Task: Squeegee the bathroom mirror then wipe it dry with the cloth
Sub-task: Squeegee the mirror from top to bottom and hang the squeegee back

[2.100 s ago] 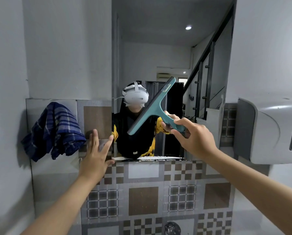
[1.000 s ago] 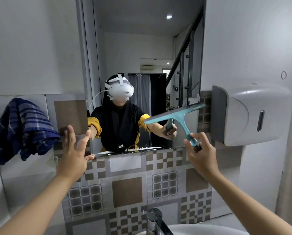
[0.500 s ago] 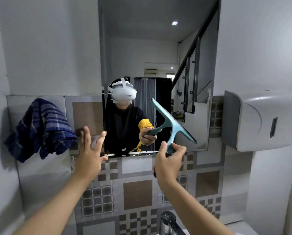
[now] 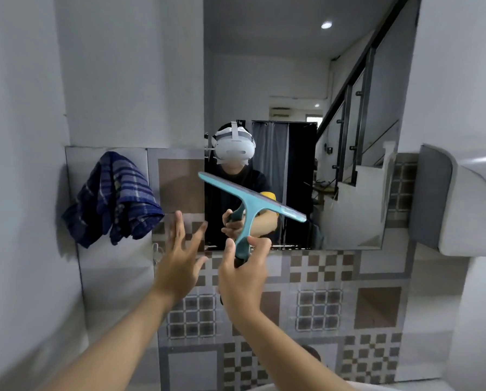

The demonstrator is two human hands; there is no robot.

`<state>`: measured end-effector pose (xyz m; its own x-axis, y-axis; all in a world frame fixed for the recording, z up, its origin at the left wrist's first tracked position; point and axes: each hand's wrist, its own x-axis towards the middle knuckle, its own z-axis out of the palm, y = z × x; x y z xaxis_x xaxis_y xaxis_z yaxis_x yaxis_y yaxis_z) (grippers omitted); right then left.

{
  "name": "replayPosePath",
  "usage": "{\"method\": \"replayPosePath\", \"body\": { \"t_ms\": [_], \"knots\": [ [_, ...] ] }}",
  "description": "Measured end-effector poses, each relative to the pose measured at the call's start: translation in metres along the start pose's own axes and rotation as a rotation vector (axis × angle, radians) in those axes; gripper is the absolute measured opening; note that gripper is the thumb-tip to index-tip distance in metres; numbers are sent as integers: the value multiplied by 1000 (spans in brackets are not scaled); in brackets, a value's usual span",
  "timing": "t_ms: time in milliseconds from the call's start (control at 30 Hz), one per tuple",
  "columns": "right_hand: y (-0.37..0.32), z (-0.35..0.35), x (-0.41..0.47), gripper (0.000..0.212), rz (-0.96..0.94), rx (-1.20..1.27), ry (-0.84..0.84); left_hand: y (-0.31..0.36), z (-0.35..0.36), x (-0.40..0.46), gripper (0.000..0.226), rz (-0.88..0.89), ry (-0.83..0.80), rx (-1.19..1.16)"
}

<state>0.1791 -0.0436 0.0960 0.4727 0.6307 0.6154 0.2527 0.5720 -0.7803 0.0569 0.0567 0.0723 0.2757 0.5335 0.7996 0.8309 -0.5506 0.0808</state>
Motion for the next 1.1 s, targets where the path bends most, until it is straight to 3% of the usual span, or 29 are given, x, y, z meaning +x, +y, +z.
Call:
{"method": "replayPosePath", "body": {
  "t_ms": [300, 533, 700, 967, 1100],
  "knots": [
    [33, -59, 26, 23, -301, -382, -126, 4, 3, -6, 65, -57, -64, 23],
    [33, -116, 70, 29, -544, -670, -201, -7, 8, -10, 69, -18, -67, 14],
    [38, -158, 94, 33, -611, -805, -194, -3, 8, -8, 69, -5, -15, 17],
    [41, -215, 117, 33, -636, -876, -211, 0, 24, -6, 40, -25, 132, 16],
    [45, -240, 123, 37, -618, -866, -184, 3, 27, -5, 37, -43, 177, 4]
  ]
}}
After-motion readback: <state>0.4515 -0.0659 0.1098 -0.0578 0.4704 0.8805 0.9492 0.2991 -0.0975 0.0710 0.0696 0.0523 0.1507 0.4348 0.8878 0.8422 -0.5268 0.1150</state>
